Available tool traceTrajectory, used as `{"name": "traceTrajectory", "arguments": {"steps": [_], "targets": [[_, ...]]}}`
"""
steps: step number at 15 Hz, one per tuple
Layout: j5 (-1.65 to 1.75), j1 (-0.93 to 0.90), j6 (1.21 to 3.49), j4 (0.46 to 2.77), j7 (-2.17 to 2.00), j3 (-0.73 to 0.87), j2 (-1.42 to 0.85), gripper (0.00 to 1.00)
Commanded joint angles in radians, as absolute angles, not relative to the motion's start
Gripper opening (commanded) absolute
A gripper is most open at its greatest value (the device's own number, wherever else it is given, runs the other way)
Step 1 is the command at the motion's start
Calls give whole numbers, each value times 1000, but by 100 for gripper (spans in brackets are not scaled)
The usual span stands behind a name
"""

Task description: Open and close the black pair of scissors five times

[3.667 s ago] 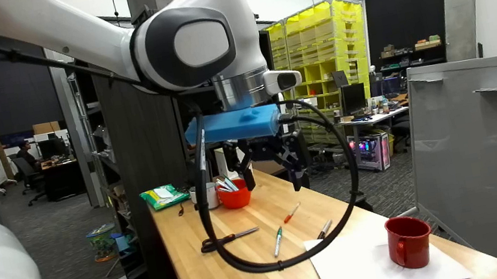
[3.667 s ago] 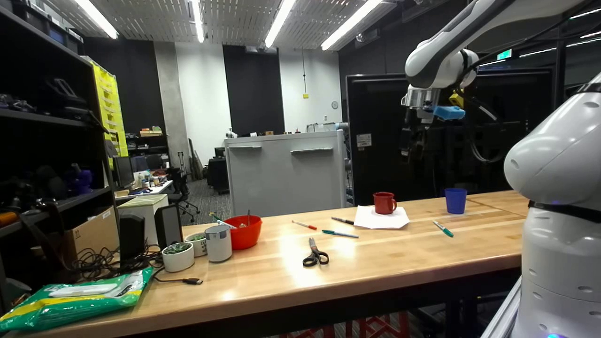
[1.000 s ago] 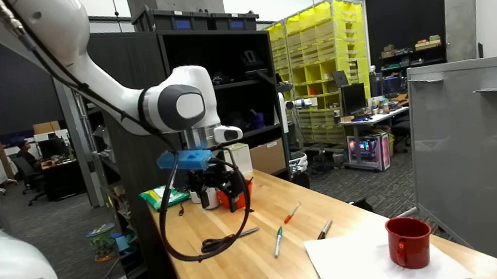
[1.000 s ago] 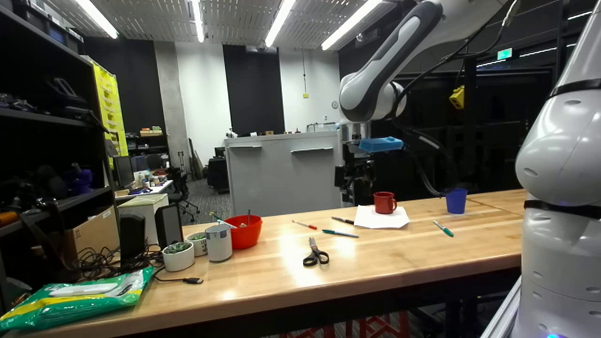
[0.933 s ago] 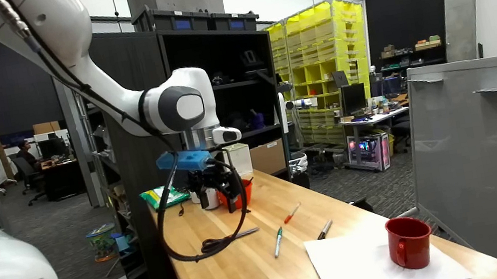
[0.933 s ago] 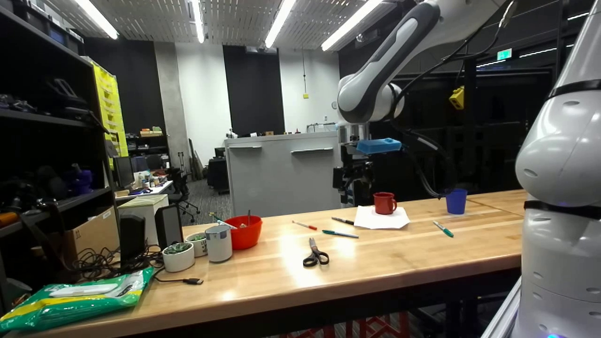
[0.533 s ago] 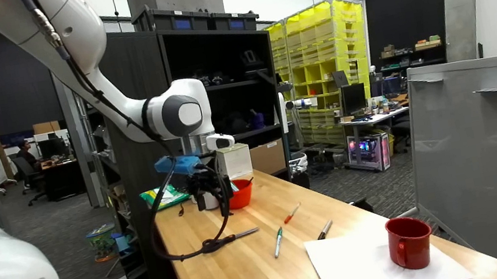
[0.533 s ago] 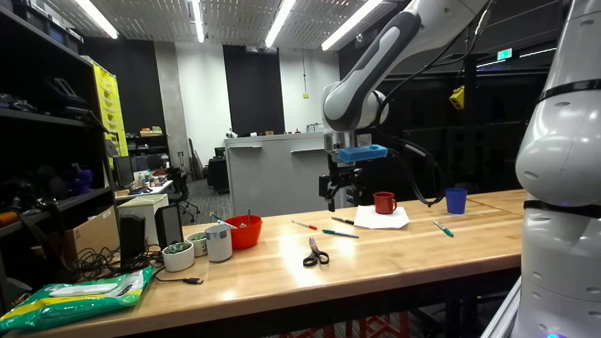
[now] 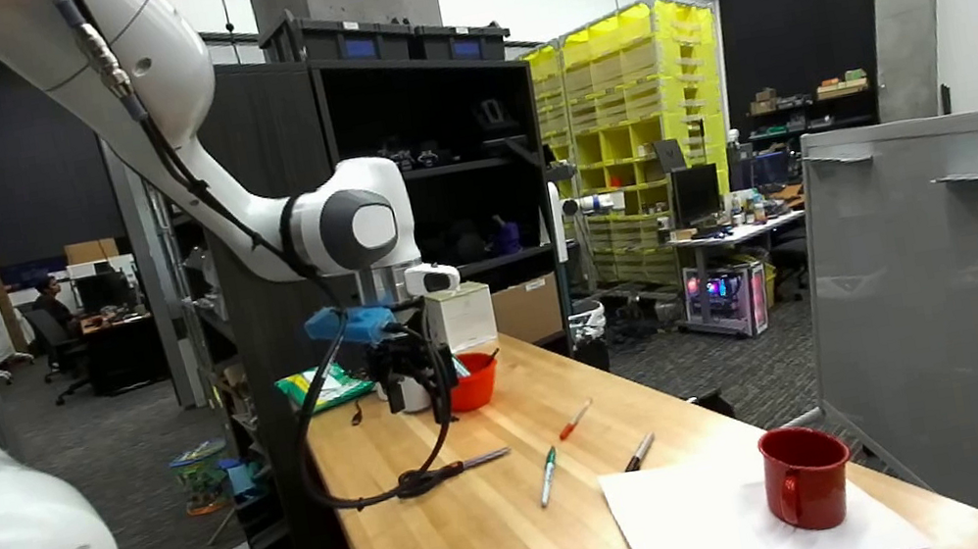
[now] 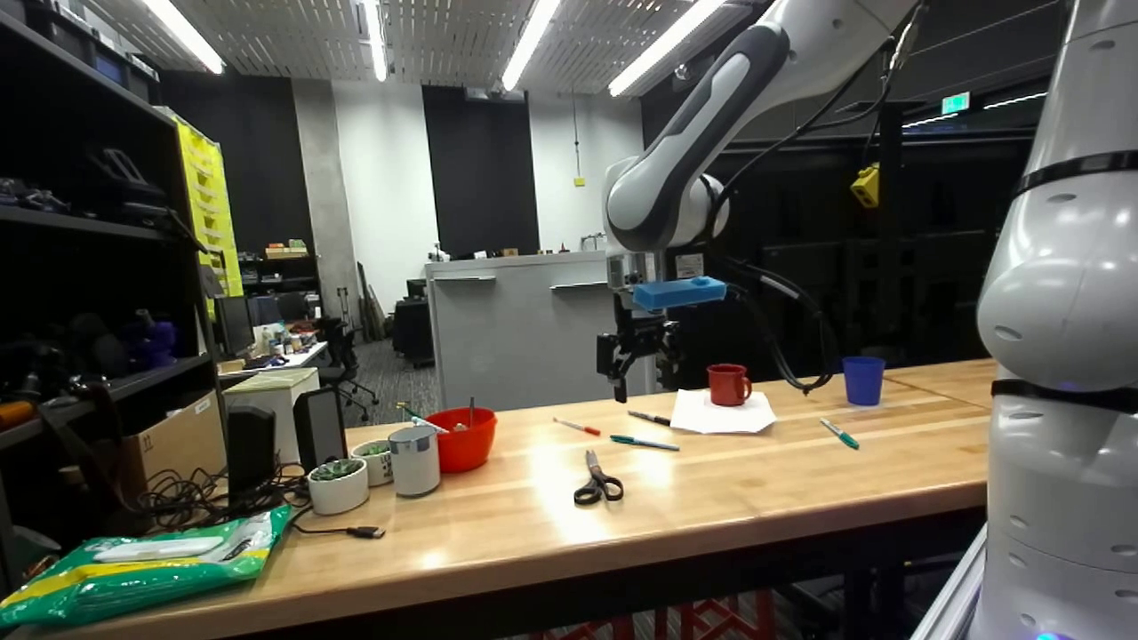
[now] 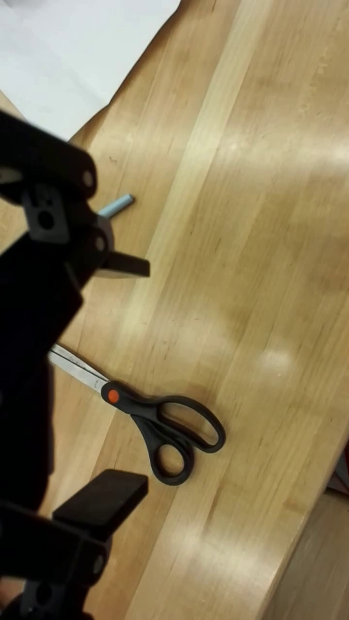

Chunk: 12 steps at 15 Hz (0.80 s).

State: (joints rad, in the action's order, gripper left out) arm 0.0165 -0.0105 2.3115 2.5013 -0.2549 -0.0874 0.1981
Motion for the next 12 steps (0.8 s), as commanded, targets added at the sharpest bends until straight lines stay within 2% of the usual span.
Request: {"name": "traceTrajectory", "arguments": {"steps": [1,12], "targets": [[36,-11,2312,2493,-290,-90,187,100],[64,-59,2291,2373,-578,-145,11,100]]}}
